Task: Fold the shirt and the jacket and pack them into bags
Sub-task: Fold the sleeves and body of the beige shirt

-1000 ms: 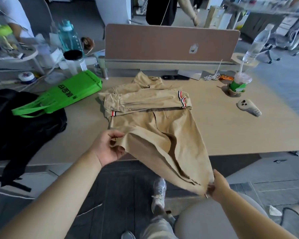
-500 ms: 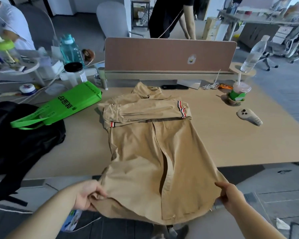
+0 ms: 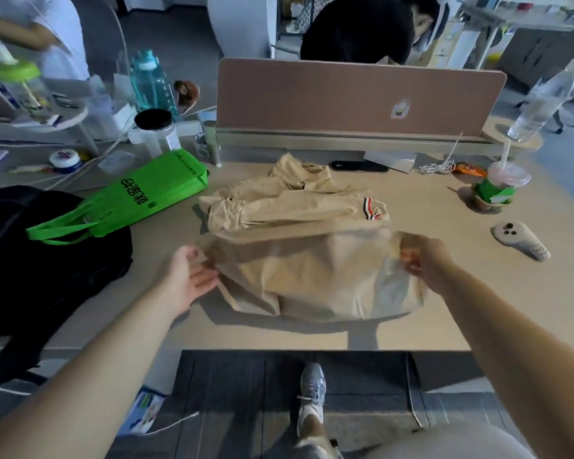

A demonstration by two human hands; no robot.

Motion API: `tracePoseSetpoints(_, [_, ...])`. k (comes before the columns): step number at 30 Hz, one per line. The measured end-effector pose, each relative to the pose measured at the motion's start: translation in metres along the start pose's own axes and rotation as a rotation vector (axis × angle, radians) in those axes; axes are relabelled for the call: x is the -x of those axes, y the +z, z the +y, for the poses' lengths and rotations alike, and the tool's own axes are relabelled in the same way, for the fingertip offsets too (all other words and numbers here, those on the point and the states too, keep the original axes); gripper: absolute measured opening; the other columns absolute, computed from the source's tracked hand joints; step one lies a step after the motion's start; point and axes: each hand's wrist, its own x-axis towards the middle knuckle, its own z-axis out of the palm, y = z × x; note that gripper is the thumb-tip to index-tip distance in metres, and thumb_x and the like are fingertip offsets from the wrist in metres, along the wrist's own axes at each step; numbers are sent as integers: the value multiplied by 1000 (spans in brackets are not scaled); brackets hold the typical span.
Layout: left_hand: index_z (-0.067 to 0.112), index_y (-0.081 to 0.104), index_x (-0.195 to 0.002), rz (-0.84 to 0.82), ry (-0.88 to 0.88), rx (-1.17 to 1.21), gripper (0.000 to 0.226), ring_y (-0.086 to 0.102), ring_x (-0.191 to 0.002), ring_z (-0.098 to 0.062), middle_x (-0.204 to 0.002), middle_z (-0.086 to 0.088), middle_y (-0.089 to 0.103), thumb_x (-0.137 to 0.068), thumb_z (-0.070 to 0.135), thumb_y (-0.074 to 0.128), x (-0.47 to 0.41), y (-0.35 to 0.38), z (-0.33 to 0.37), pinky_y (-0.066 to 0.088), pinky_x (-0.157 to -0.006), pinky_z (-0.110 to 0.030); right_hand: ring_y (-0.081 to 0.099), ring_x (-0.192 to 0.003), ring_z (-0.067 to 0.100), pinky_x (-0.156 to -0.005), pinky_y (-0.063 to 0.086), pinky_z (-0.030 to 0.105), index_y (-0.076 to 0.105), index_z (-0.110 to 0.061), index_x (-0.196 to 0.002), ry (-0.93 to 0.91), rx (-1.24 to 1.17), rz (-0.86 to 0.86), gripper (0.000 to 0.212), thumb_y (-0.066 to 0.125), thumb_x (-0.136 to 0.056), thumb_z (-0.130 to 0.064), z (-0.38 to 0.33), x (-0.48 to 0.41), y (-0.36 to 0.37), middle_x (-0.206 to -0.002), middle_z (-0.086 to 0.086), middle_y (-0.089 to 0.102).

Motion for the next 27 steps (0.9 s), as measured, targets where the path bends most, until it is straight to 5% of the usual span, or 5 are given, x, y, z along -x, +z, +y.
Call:
tracePoseSetpoints(4, [14, 48, -131, 138, 37, -426, 39, 49, -118, -27, -128, -9, 52, -93, 23, 55, -32, 5, -27, 41, -89, -39, 60, -80, 28, -64, 52, 38, 49, 3, -105, 16, 613, 22, 44, 67, -68, -14, 50, -30, 17, -95, 13, 59])
tracePoseSetpoints(12, [21, 56, -110, 31, -68, -551, 34, 55, -105, -24, -109, -4, 63, -87, 43, 64, -59, 20, -63, 45, -94, -38, 59, -100, 40, -84, 51, 43, 54, -2, -115, 184, 685, 302, 49, 67, -77, -31, 76, -76, 13, -112, 23, 56])
tracePoseSetpoints(17, [12, 64, -96, 168, 139, -676, 39, 62, -91, -34, -95, -15, 68, -94, 48, 48, -75, 22, -63, 47, -78, -38, 53, -74, 30, -60, 44, 32, 54, 2, -79, 289, 418, 321, 25, 63, -86, -20, 64, -102, 4, -71, 15, 54])
tracePoseSetpoints(21, [12, 64, -105, 169, 181, -472, 43, 63, -104, -35, -110, -17, 67, -95, 49, 44, -96, 4, -51, 48, -95, -53, 42, -57, 19, -49, 37, 25, 55, -8, -72, -18, 125, 367, 20, 57, -90, -16, 40, -119, 1, -59, 5, 44])
tracePoseSetpoints(27, [8, 63, -114, 67, -190, -421, 44, 65, -100, -32, -109, -16, 69, -95, 45, 48, -109, -18, -55, 53, -86, -43, 54, -69, 26, -60, 47, 30, 59, -11, -78, 83, 276, 202, 22, 55, -95, -24, 35, -140, 13, -71, 9, 58])
